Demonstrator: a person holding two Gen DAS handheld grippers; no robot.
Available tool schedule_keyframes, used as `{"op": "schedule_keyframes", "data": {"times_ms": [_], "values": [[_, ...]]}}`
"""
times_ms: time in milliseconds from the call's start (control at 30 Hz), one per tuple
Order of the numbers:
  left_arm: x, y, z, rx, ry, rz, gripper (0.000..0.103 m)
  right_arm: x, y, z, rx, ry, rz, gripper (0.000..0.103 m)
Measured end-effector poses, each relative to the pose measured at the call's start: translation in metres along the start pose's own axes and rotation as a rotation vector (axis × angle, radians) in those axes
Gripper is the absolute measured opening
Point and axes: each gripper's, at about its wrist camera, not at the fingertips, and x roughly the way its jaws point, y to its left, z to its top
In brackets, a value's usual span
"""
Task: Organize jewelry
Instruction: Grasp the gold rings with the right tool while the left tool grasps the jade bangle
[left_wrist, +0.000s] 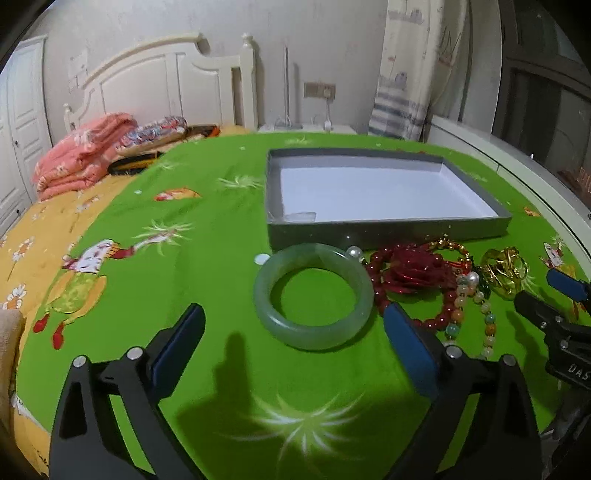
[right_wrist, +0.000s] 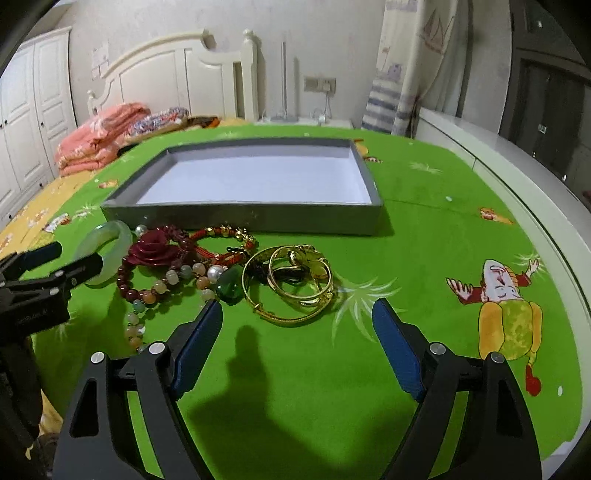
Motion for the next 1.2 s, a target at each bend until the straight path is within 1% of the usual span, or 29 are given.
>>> {"op": "schedule_keyframes", "data": {"times_ms": [67,100,167,200,267,300,367,467,533,667,700,800,867,1000,1133,1167,1200], "values": [[0.006,0.001,0.006,-0.002,0.019,0.008,0.092,0.003,0.001,0.005,-0.009,0.001,-0.016,0.079],[0.007,0.002,0.010,-0.006,0.017,0.003,0.091,0.004,0.000,0.009,-0.005,0.003,-0.022,0.078],[0.008,-0.001,0.015,0.000,0.012,0.013,0.091,0.007,-0.002,0.013,0.002,0.015,-0.024,0.078],[0.010,-0.003,0.018,0.013,0.022,0.023,0.091,0.011,-0.002,0.017,0.001,0.033,-0.015,0.077],[0.019,-0.009,0.020,0.045,0.069,0.032,0.091,0.014,-0.003,0.020,0.000,0.051,0.000,0.077],[0.025,-0.010,0.021,0.055,0.104,0.037,0.089,0.018,-0.004,0.023,0.002,0.070,0.010,0.077],[0.030,-0.009,0.022,0.045,0.126,0.024,0.088,0.025,-0.006,0.026,0.010,0.098,0.018,0.077],[0.035,-0.007,0.024,0.035,0.138,0.027,0.089,0.031,-0.012,0.030,0.031,0.112,0.049,0.070],[0.039,-0.007,0.025,0.036,0.149,0.025,0.089,0.033,-0.017,0.030,0.059,0.115,0.078,0.069],[0.046,-0.004,0.028,0.014,0.174,0.009,0.088,0.033,-0.016,0.026,0.046,0.111,0.091,0.061],[0.048,-0.003,0.029,0.013,0.176,0.010,0.086,0.033,-0.014,0.025,0.037,0.112,0.088,0.059],[0.051,-0.008,0.030,0.029,0.180,0.012,0.080,0.033,-0.014,0.025,0.036,0.104,0.085,0.059],[0.052,-0.009,0.031,0.033,0.175,0.012,0.077,0.030,-0.016,0.024,0.052,0.085,0.080,0.059],[0.051,-0.010,0.032,0.035,0.170,0.013,0.077,0.025,-0.017,0.023,0.056,0.059,0.087,0.059],[0.050,-0.010,0.031,0.030,0.166,0.018,0.077,0.028,-0.019,0.024,0.064,0.076,0.099,0.060],[0.050,-0.010,0.031,0.028,0.165,0.020,0.077,0.028,-0.021,0.025,0.070,0.077,0.103,0.060],[0.049,-0.009,0.030,0.022,0.164,0.023,0.077,0.028,-0.023,0.026,0.081,0.070,0.110,0.065]]}}
